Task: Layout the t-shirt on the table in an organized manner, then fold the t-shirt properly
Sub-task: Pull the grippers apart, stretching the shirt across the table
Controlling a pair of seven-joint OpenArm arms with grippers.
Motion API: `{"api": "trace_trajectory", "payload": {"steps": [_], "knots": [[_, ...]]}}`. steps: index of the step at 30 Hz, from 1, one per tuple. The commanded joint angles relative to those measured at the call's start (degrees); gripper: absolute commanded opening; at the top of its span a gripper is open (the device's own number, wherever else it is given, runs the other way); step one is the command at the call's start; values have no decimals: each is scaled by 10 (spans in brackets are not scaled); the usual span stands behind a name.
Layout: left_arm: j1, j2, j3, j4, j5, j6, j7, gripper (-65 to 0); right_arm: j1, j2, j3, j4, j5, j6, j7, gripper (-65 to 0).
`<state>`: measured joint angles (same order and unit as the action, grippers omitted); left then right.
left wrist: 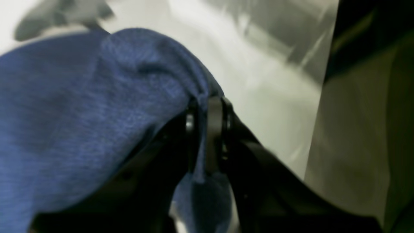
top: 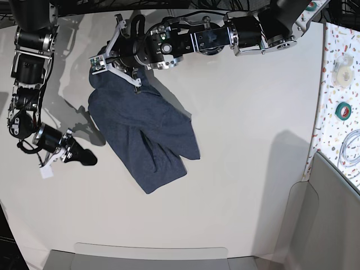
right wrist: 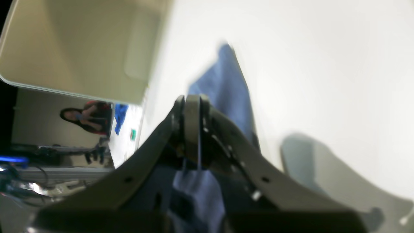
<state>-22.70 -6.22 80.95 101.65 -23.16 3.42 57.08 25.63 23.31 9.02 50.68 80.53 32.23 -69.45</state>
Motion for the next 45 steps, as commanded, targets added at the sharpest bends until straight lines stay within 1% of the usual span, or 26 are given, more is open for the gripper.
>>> {"api": "trace_trajectory", "payload": {"steps": [1,3,7,9,10,12,15,19,20,23,26,29,31,36,40,42,45], "knots": [[-12,6,8,-4,-1,1,-12,-650,16,-9,-9,27,21,7,0,-639],[-13,6,21,-31,-1,1,-33,-650,14,-31,-26,54,21,7,-29,-543],[-12,5,22,-69,-1,1,-68,-650,17,-70,-66,81,24,8,-48,-329],[-12,5,22,-75,-1,2,-75,-650,29,-85,-91,87,24,10,-48,-258],[-12,5,22,-80,-1,2,-76,-650,34,-93,-100,87,24,10,-48,-244],[-12,5,21,-90,-1,2,-76,-650,43,-104,-116,90,24,10,-50,-241],[-12,5,18,-116,-1,2,-77,-650,49,-110,-120,91,25,14,-80,-241],[-12,5,17,-125,-1,2,-86,-650,35,-101,-131,91,22,56,-98,-241],[-12,4,17,-125,-1,2,-93,-650,32,-91,-137,91,23,62,-100,-241],[-13,-7,16,-136,0,2,-108,-650,25,-71,-168,91,24,64,-100,-241],[-13,-7,16,-141,0,2,-118,-650,4,-46,-183,91,36,64,-100,-241],[-13,-7,16,-146,3,2,-118,-650,-11,-31,-207,96,45,64,-101,-242],[-13,-7,16,-149,23,2,-118,-650,-21,-19,-221,113,45,64,-101,-242],[5,-5,21,-151,104,2,-118,-650,-51,0,-222,159,45,64,-100,-242],[27,-5,15,-154,154,2,-118,-650,-52,3,-221,157,45,64,-98,-242],[27,-5,15,-154,165,2,-118,-650,-52,8,-209,157,45,64,-97,-242],[35,-5,15,-154,166,2,-116,-650,-53,20,-174,157,45,64,-98,-242]]}}
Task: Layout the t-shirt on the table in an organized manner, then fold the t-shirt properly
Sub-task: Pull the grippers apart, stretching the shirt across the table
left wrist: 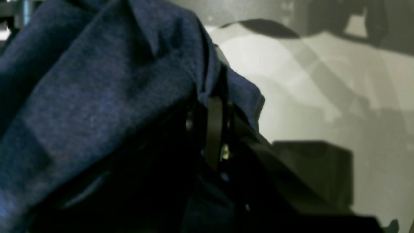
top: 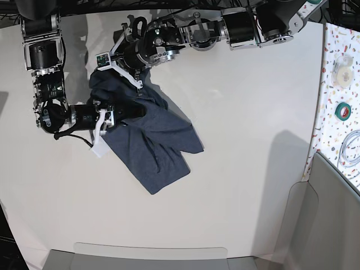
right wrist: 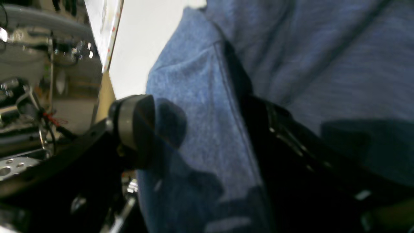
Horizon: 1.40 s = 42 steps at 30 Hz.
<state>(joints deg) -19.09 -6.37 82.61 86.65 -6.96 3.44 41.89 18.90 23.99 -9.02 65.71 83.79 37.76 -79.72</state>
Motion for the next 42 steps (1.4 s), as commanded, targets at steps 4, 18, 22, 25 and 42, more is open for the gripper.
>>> {"api": "trace_trajectory", "payload": {"steps": [4,18,22,25,42], "knots": [[-1,-4,-2,-5,7,2,37,-650,15,29,47,7,12,9,5,-257],[0,-4,-2,-1,7,2,37,-650,0,16,71,10,-15,9,7,-650],[0,-4,-3,0,7,2,34,-650,5,21,76,10,-15,9,7,-650],[-3,-3,-4,26,7,2,34,-650,6,45,137,11,-15,9,7,-650],[0,89,-46,77,7,-2,-30,-650,-28,151,334,5,-24,9,6,-650]]}}
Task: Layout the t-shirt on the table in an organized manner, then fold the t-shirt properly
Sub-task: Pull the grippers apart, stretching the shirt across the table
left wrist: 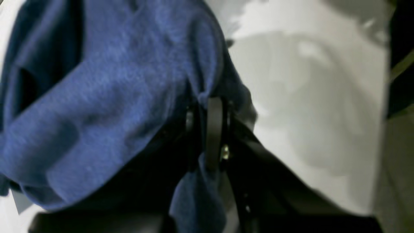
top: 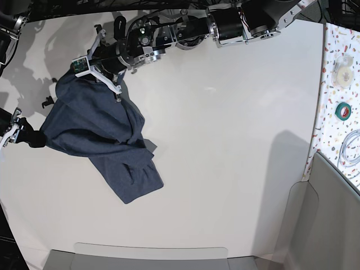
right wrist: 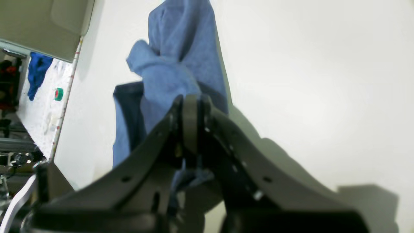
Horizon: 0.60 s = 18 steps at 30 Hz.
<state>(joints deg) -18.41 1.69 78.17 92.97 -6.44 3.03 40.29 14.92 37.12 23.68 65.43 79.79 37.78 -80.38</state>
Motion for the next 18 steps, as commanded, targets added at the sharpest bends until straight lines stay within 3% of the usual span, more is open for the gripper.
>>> {"api": "trace_trajectory", "payload": {"steps": [1,3,8,9,18], "knots": [[-5,13,-1,20,0,2,-13,-642,9,21,16,8,7,9,13,-650],[12,14,-2,35,-1,2,-6,-578,0,23,38,8,-18,9,13,-650],[35,13,-7,68,-1,4,53,-336,-5,18,90,8,-119,9,12,-650],[36,13,-7,69,-1,4,62,-316,-5,18,96,8,-138,9,12,-650],[35,12,-15,84,1,6,114,-402,-2,1,141,8,-268,9,13,-650]]}}
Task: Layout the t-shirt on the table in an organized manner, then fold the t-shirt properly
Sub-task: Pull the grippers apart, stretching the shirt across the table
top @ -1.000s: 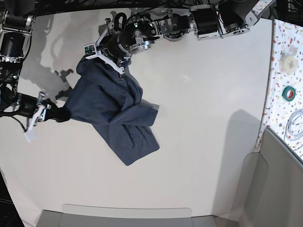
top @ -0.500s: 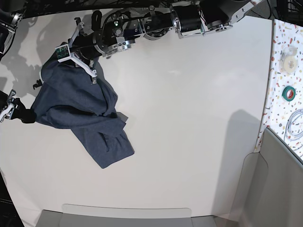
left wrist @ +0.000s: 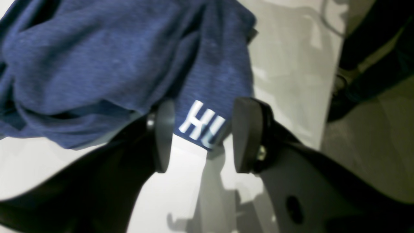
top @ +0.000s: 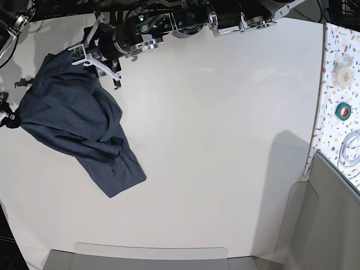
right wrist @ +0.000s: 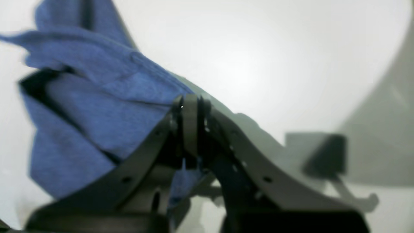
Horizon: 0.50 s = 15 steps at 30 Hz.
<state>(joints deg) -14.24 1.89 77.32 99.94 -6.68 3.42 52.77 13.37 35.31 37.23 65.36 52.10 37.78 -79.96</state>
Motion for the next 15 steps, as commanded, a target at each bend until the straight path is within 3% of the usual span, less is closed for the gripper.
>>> {"api": "trace_trajectory", "payload": {"steps": [1,6,12,15], "knots": [[-5,10,-16,21,3,2,-7,-406,14,19,5,9,4,9,9,-650],[43,15,-84,55,3,2,-9,-406,14,7,5,13,1,8,8,-650],[47,66,-100,26,3,2,-11,-381,10,-17,2,13,0,8,5,-650],[43,71,-102,-16,3,2,-40,-362,10,-20,2,13,1,7,5,-650]]}}
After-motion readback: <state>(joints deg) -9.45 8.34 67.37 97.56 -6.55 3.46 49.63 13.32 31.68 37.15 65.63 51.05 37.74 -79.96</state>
